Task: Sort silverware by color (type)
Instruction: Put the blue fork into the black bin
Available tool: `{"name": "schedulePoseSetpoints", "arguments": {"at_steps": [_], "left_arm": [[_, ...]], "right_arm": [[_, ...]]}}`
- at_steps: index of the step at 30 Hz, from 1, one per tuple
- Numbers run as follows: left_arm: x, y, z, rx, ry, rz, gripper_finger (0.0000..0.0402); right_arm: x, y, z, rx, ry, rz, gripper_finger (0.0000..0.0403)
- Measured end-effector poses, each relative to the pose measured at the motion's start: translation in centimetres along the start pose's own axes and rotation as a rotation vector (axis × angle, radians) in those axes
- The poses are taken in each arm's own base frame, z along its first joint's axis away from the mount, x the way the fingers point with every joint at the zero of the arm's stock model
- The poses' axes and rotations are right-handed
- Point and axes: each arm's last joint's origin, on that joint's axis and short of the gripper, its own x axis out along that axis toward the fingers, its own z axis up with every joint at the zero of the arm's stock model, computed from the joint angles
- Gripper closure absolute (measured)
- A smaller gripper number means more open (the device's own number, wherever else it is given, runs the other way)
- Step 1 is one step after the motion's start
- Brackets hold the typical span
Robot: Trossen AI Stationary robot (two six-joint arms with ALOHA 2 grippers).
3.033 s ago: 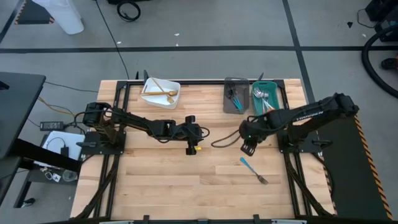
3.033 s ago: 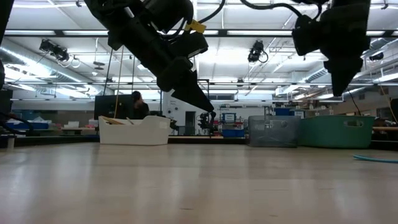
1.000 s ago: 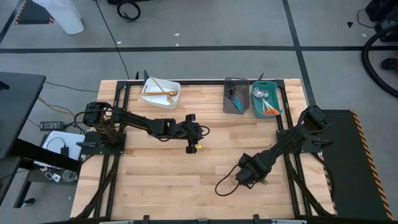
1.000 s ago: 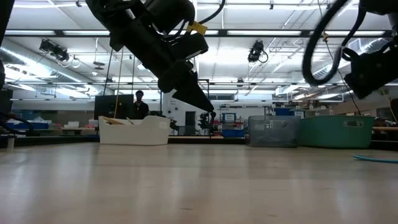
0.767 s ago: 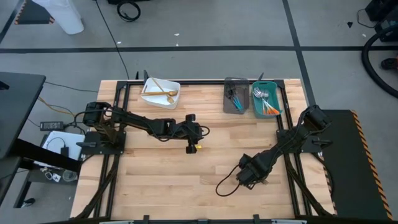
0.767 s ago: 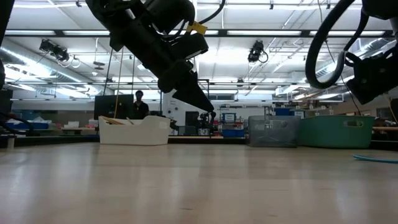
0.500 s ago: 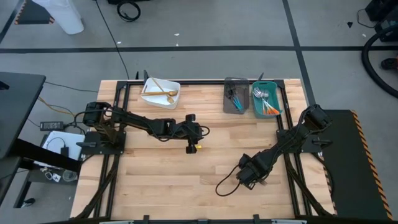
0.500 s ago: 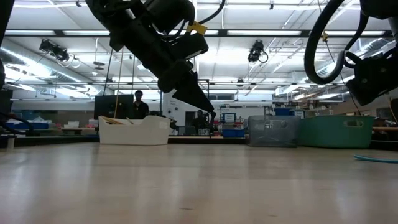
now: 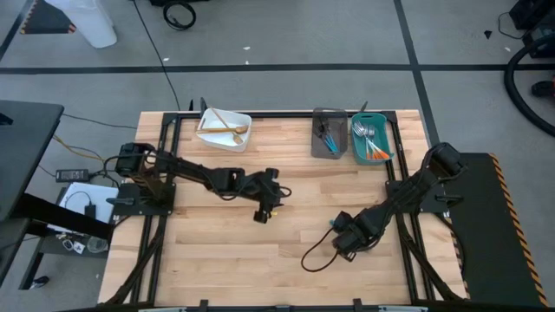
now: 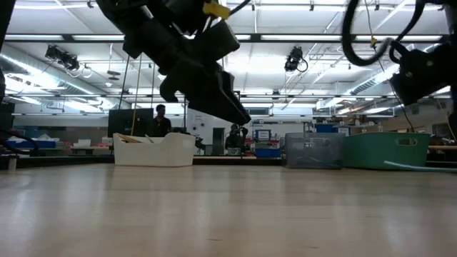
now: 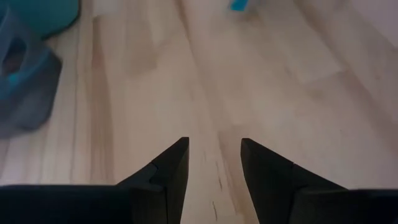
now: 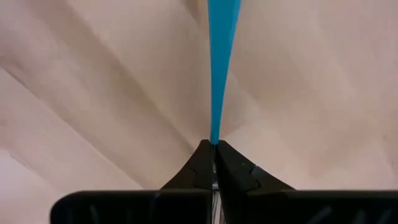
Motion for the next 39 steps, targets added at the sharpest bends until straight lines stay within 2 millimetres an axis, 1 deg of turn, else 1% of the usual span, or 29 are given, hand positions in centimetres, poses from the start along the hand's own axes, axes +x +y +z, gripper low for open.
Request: {"name": "schedulePoseSetpoints", "arguments": {"at_steps": [5, 9, 11, 15, 19, 22, 25, 29, 35, 39], "left_arm": [[0.0, -0.3, 0.7, 0.026, -0.062, 0.006, 0.0249], [-0.1, -0.3, 1.3, 0.005, -0.117, 0.02, 0.0249], [-0.1, -0.4, 1.4, 0.028, -0.126, 0.022, 0.0249], [-0.2, -0.7, 1.8, 0.147, -0.157, 0.036, 0.0249], [-0.3, -1.3, 2.2, 0.285, -0.176, 0.066, 0.0249], [-0.3, -1.6, 2.3, 0.391, -0.163, 0.089, 0.0249], [-0.3, -1.7, 2.3, 0.458, -0.151, 0.097, 0.0249], [-0.3, -1.7, 2.2, 0.506, -0.148, 0.102, 0.0249], [-0.3, -2.0, 2.3, 0.605, -0.148, 0.104, 0.0249], [-0.4, -2.0, 2.5, 0.651, -0.162, 0.114, 0.0249]], "right_arm": [[-0.7, -0.2, 0.2, 0.004, -0.029, 0.017, 0.0389], [-0.8, -0.3, 0.6, -0.001, -0.032, 0.021, 0.0389], [-0.8, -0.3, 0.9, -0.006, -0.039, 0.031, 0.0389], [-0.9, -0.2, 1.7, -0.015, -0.056, 0.063, 0.0389], [-1.0, -0.1, 2.9, -0.026, -0.091, 0.109, 0.0389], [-1.2, 0.0, 3.9, -0.038, -0.117, 0.147, 0.0389], [-1.5, 0.2, 4.7, -0.074, -0.153, 0.204, 0.0389], [-2.6, 0.3, 5.4, -0.115, -0.209, 0.284, 0.0389], [-5.0, -0.4, 6.2, -0.124, -0.308, 0.374, 0.0389], [-6.3, -0.4, 6.8, -0.163, -0.352, 0.469, 0.0389]]}}
